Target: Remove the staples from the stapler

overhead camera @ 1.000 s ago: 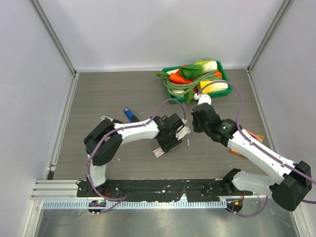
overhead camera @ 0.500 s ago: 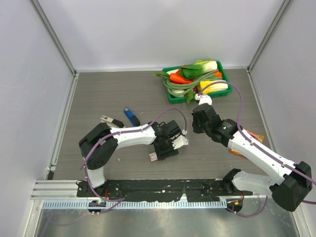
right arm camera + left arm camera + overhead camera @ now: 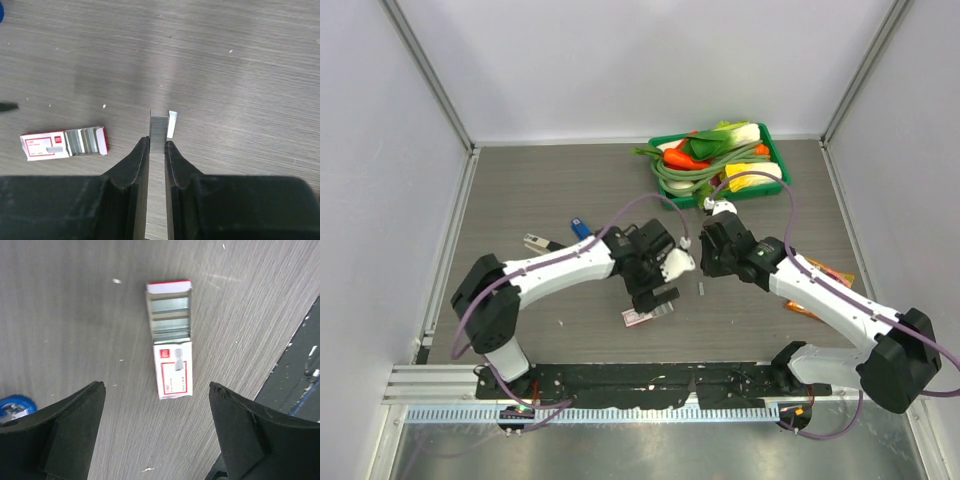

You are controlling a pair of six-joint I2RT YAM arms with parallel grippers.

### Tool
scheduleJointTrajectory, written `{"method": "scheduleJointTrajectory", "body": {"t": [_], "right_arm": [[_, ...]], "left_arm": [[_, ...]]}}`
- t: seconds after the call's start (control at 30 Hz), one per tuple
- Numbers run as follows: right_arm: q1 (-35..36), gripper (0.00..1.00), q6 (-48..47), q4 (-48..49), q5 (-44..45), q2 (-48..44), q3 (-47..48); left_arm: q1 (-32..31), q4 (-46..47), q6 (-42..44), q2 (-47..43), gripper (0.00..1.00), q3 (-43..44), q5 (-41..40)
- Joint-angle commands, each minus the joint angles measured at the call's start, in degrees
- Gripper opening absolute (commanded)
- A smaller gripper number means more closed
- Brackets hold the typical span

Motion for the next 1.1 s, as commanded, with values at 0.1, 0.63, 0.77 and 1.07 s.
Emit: {"method": "scheduleJointTrajectory", "body": {"t": [0.1, 0.63, 0.77, 1.07], "right_arm": [[3.5, 0.07, 3.2, 4.1, -6.0, 1.9, -0.4], [22.6, 0.04, 11.1, 16.5, -0.6, 17.2, -1.1], [24.1, 0.05, 12.6, 16.1, 1.1, 18.8, -1.3], [28.2, 0.04, 15.6, 11.5, 11.0, 21.6, 0.2]], "left_arm": [[18.1, -7.9, -6.0, -9.9, 0.87, 7.9, 12.0], [39.9, -5.0, -8.8, -27.9, 0.86, -7.4, 13.2], [40.3, -4.3, -9.2, -29.5, 0.86, -9.0, 12.9], [40.3, -4.8, -9.1, -29.5, 0.85, -10.1, 12.8]]}}
